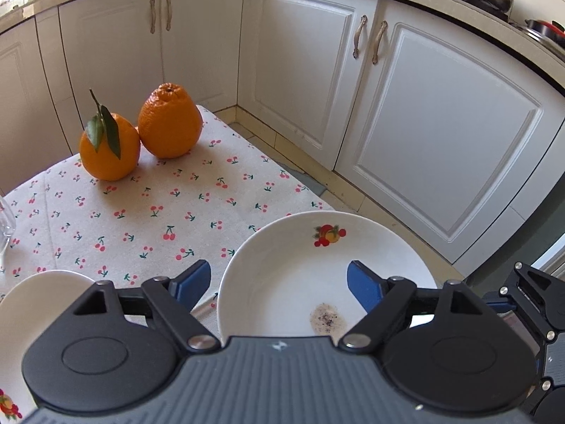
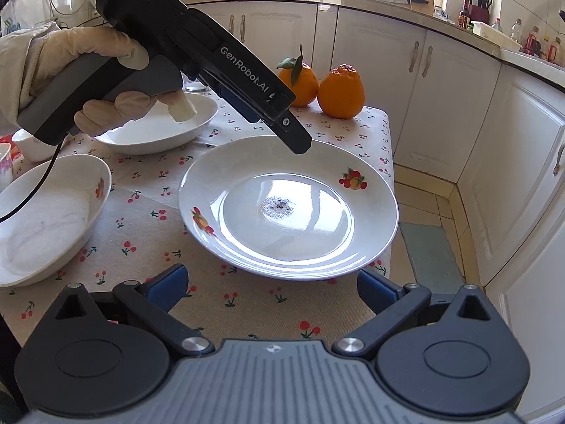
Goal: Organize plates and bowls
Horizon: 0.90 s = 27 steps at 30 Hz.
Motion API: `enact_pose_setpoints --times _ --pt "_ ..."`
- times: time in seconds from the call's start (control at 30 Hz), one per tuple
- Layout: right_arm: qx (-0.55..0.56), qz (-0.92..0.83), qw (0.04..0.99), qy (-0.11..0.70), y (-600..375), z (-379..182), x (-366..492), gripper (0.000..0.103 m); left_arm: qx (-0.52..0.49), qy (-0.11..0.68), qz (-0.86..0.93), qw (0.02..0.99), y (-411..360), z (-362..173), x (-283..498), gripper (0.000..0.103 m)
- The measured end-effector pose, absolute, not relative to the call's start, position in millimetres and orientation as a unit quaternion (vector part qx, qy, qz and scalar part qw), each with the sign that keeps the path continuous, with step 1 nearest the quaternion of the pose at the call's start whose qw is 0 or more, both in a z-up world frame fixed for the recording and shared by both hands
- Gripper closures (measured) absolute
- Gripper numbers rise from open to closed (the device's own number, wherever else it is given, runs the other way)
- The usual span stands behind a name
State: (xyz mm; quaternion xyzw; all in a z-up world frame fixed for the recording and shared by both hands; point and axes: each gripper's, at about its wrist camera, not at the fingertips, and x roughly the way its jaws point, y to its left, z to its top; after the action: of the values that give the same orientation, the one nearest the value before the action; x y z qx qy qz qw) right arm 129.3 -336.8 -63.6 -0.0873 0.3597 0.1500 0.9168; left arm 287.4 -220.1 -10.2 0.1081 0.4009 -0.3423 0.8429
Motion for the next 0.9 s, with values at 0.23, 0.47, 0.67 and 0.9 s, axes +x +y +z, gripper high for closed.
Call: enact_pose_setpoints --times 0.23,0.47,0.67,0.9 --pt "-0.081 0.161 0.925 0.334 -322 -42 97 0.000 0.101 0.366 -0.317 0.869 -198 19 245 0.014" --pt "-0.076 0.153 0.933 0.317 -300 -30 67 0.000 0.114 0.324 -0.295 0.892 -172 41 187 0.012" --pt "-0.058 0.138 0.941 0.303 -288 -26 44 0.000 0.122 0.299 -0.284 0.903 -150 44 141 0.011" --pt "-0.055 0.129 0.947 0.288 -276 -21 23 0.000 0.136 0.283 -0.269 0.911 -131 31 95 0.011"
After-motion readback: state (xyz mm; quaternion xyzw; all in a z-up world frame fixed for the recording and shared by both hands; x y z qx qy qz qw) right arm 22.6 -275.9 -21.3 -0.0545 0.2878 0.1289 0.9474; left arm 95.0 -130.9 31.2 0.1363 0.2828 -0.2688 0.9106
